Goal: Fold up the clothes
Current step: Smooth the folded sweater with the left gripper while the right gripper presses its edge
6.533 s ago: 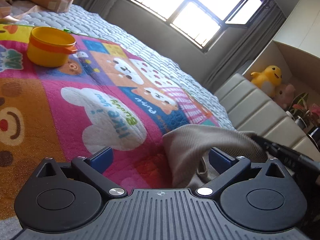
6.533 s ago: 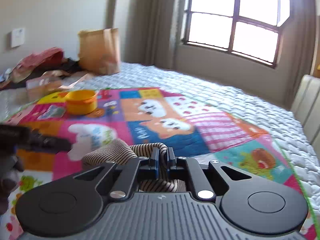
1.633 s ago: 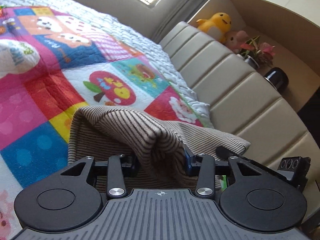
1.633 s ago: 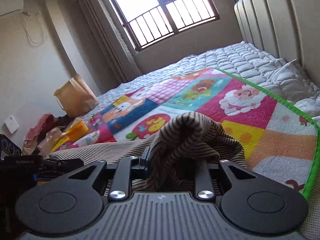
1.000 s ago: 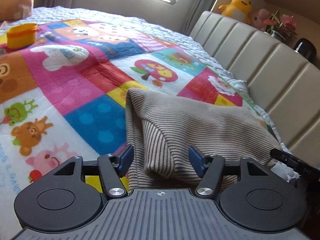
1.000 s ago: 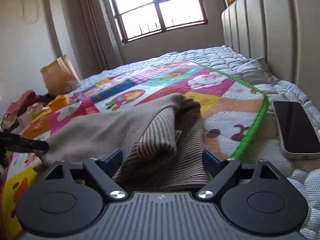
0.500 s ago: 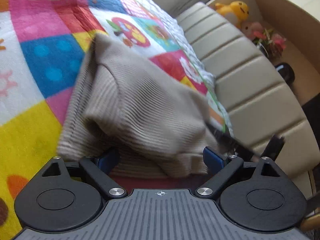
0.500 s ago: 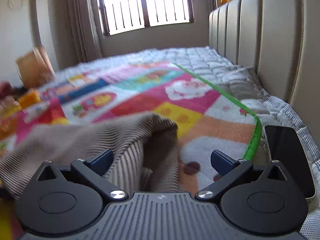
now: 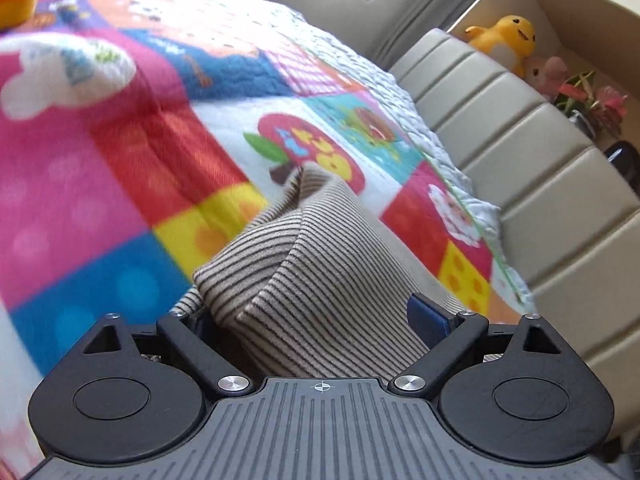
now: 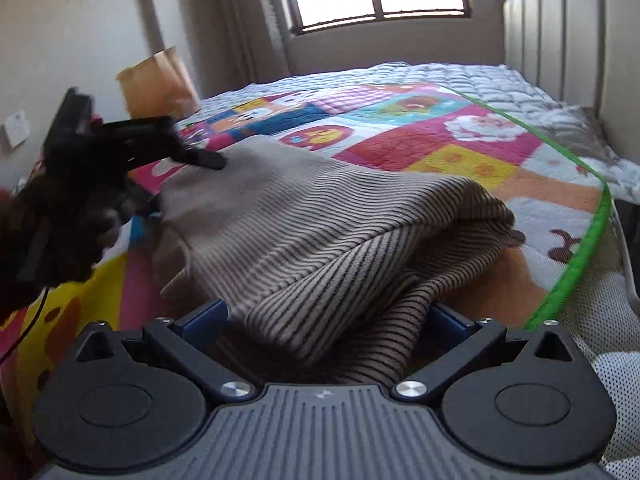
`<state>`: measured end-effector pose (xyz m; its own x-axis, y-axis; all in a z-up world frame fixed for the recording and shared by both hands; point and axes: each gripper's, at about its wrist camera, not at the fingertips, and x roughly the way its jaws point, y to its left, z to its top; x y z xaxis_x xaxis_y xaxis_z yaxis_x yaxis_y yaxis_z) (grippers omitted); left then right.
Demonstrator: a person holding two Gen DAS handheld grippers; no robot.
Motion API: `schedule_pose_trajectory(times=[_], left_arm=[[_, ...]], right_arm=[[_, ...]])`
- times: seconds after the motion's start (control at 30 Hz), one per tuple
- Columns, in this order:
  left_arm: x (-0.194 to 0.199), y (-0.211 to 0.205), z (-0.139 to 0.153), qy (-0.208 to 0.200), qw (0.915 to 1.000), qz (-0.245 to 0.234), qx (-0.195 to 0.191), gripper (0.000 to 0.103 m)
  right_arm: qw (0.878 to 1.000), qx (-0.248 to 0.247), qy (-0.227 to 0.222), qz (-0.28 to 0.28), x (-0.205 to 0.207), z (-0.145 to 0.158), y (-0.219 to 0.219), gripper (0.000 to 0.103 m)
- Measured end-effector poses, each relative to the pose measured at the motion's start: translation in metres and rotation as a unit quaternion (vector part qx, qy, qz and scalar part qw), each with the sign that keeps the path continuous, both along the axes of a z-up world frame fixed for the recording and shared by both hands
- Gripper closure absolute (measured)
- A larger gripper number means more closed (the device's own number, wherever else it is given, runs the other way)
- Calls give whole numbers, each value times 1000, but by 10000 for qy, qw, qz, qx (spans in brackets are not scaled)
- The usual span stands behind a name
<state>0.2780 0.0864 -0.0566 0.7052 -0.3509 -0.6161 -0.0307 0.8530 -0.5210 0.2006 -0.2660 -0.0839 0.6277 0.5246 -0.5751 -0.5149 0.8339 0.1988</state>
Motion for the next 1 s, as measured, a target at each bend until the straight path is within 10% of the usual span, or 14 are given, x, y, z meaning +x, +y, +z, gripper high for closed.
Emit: schedule_pose_trajectory(times=[0.2,0.33,0.47,0.57,1.0], left_arm=[[-32,-1,6,-78,9999,-37,149,7],[-70,-7,15,-75,9997,-155,-167,7],[-86,-26,16,19,9966,-699,-433,9],[-82,-41,6,260,9906,-1074,-804,12],[-20,-32,-1,151,9968,-772,135,27]], right_arm=[[9944,680,-418,-689,25,50,-38,0],[9898,246,-517,-1308,74,43,-50,1],[9897,-448,-129,-1352,113,7,-38,45],[9907,-390,-14,-1301,103,-8,-36,50],[9972,220,439,-572,4,-17,-16,52]])
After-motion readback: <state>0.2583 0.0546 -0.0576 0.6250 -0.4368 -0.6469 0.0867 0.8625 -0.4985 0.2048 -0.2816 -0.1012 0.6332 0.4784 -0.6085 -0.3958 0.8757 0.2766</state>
